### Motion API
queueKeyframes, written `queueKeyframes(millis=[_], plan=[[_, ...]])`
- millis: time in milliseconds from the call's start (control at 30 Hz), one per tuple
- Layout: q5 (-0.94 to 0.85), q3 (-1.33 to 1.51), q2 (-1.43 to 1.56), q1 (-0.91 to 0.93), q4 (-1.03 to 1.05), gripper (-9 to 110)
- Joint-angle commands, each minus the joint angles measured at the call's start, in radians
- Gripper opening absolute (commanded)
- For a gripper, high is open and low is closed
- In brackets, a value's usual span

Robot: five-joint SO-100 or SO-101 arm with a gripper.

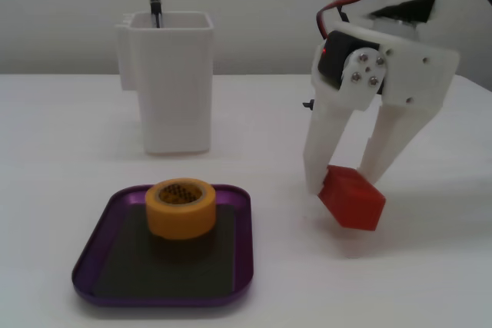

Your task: Remove the cube from the box.

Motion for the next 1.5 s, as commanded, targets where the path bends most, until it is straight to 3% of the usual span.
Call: queueKeyframes(millis=[0,533,900,1233,1467], plan=[[0.000,0.000,0.048,0.008,-0.087,-1],[-0.003,-0.017,-0.175,0.109,-0.147,1],[-0.003,-0.018,-0.146,0.109,-0.101,22],[-0.089,0.006,0.331,0.150,0.038,23],[-0.127,0.311,0.842,0.221,0.038,23]])
